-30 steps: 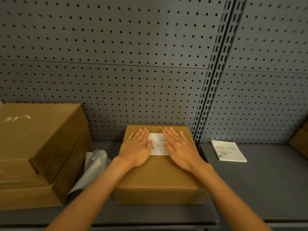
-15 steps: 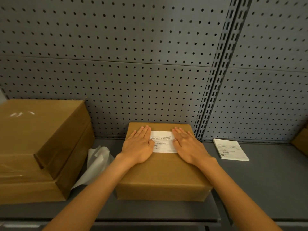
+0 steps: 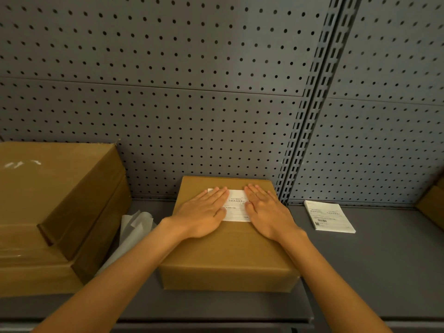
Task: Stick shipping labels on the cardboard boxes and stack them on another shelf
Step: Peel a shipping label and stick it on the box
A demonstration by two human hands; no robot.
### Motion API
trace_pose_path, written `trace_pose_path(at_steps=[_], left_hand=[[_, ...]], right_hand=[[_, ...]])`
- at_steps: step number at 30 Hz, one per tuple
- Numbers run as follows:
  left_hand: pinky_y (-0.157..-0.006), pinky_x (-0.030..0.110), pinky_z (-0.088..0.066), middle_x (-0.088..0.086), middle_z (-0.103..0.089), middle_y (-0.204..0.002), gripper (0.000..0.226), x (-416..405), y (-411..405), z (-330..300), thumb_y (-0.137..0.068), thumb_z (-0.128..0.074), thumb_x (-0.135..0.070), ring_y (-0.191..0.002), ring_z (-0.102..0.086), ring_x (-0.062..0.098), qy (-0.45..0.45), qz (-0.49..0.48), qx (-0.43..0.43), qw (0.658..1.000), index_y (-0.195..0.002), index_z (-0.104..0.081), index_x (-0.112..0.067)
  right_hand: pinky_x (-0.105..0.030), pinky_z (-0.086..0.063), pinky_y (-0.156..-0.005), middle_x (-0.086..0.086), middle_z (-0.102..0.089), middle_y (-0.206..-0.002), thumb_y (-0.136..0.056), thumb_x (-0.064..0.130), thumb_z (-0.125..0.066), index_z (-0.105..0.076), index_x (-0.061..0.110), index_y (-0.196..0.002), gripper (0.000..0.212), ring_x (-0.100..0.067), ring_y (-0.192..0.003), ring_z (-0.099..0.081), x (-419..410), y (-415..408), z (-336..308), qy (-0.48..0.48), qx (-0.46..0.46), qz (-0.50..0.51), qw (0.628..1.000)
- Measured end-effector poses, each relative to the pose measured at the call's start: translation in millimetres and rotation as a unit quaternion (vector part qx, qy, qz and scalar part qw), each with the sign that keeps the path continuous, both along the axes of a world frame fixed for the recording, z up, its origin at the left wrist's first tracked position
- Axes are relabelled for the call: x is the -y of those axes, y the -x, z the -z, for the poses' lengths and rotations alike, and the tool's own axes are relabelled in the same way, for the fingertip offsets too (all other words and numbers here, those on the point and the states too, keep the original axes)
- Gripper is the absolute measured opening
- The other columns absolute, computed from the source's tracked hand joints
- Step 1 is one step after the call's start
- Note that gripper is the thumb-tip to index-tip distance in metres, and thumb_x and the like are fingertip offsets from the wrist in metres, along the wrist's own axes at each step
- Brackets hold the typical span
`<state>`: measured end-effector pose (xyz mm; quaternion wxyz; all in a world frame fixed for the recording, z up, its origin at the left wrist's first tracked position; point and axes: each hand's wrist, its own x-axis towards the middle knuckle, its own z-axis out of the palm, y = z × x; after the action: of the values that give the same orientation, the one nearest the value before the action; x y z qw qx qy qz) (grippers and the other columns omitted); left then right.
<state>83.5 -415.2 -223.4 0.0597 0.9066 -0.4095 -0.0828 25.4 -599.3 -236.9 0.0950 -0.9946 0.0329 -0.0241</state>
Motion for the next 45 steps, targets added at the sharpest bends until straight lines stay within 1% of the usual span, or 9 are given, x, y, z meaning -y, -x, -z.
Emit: trace_pose_path(at_steps=[5, 8, 13, 23, 27, 31, 37, 41, 45], left_hand=[[-0.115, 0.021, 0.012, -0.017, 0.019, -0.153, 0.053, -27, 34, -1, -0.102, -0.010, -0.039, -0.139, 0.019, -0.004, 0.000, 0.040, -0.012, 0.999, -0.148, 0.014, -0.027], [-0.115, 0.021, 0.011, -0.017, 0.018, -0.154, 0.051, -33, 38, -1, -0.102, -0.009, -0.038, -0.138, 0.018, -0.007, 0.009, 0.039, -0.013, 0.999, -0.147, 0.013, -0.029], [-0.117, 0.023, 0.008, -0.014, 0.017, -0.156, 0.051, -29, 40, 1, -0.102, -0.007, -0.037, -0.139, 0.016, -0.005, 0.009, 0.022, -0.002, 1.000, -0.148, 0.013, -0.028], [-0.116, 0.021, 0.008, -0.013, 0.014, -0.157, 0.052, -28, 41, 4, -0.102, -0.007, -0.039, -0.141, 0.012, -0.004, 0.020, 0.002, 0.005, 1.000, -0.149, 0.011, -0.026], [-0.114, 0.020, 0.006, -0.012, 0.005, -0.158, 0.051, -26, 40, -1, -0.103, -0.011, -0.037, -0.143, 0.005, -0.001, 0.032, -0.008, 0.002, 0.999, -0.150, 0.001, -0.026], [-0.113, 0.020, 0.001, -0.009, -0.006, -0.159, 0.051, -12, 30, -6, -0.103, -0.019, -0.035, -0.144, -0.005, 0.003, 0.091, -0.028, 0.023, 0.995, -0.151, -0.010, -0.023], [-0.118, 0.029, 0.004, -0.007, 0.004, -0.159, 0.053, -9, 8, 4, -0.102, -0.010, -0.040, -0.145, 0.005, 0.005, 0.029, -0.074, -0.001, 0.997, -0.151, 0.000, -0.022], [-0.119, 0.031, 0.005, -0.006, 0.006, -0.159, 0.055, -12, 8, 9, -0.101, -0.008, -0.041, -0.145, 0.006, 0.008, 0.043, -0.135, 0.006, 0.990, -0.151, 0.003, -0.019], [-0.117, 0.032, 0.001, 0.001, 0.006, -0.159, 0.068, -21, 4, 4, -0.099, -0.022, -0.050, -0.146, 0.005, 0.013, 0.089, -0.200, -0.022, 0.976, -0.151, 0.001, -0.013]], right_hand=[[-0.028, 0.000, -0.119, 0.003, -0.008, -0.161, -0.103, 0.033, -0.018, -0.011, 0.017, -0.153, 0.053, -0.008, -0.147, -0.002, -1, 0, 0, 0.000, 0.000, 0.003, 1.000], [-0.028, 0.001, -0.119, 0.003, -0.006, -0.161, -0.103, 0.033, -0.018, -0.010, 0.016, -0.153, 0.053, -0.009, -0.147, -0.001, -1, 2, -2, 0.001, 0.001, -0.002, 1.000], [-0.026, 0.008, -0.117, 0.003, -0.004, -0.161, -0.104, 0.031, -0.018, -0.007, 0.019, -0.153, 0.052, -0.007, -0.147, 0.002, -8, 12, -11, -0.001, -0.025, -0.083, 0.996], [-0.019, 0.010, -0.115, 0.007, 0.003, -0.160, -0.103, 0.040, -0.016, 0.000, 0.021, -0.152, 0.055, -0.001, -0.145, 0.007, -36, 90, -14, 0.017, -0.037, -0.093, 0.995], [-0.021, 0.007, -0.115, 0.004, -0.007, -0.160, -0.104, 0.037, -0.017, -0.010, 0.018, -0.152, 0.053, -0.004, -0.146, -0.001, -38, 79, -20, -0.001, -0.026, -0.079, 0.997], [-0.025, 0.006, -0.116, 0.001, -0.005, -0.161, -0.104, 0.034, -0.016, -0.006, 0.016, -0.152, 0.053, -0.007, -0.147, 0.000, -45, 51, -22, 0.012, 0.003, -0.053, 0.999], [-0.034, 0.002, -0.119, 0.003, -0.002, -0.161, -0.103, 0.034, -0.014, -0.004, 0.020, -0.153, 0.053, -0.011, -0.148, 0.002, -38, 33, -9, 0.001, -0.033, 0.024, 0.999], [-0.035, 0.003, -0.120, 0.000, 0.000, -0.161, -0.103, 0.034, -0.013, -0.003, 0.015, -0.153, 0.055, -0.015, -0.148, 0.003, -27, 36, -7, -0.006, -0.024, 0.079, 0.997], [-0.033, 0.001, -0.119, -0.002, -0.004, -0.161, -0.104, 0.034, -0.019, -0.007, 0.013, -0.153, 0.055, -0.016, -0.148, 0.000, -21, 38, -9, -0.045, -0.010, 0.057, 0.997]])
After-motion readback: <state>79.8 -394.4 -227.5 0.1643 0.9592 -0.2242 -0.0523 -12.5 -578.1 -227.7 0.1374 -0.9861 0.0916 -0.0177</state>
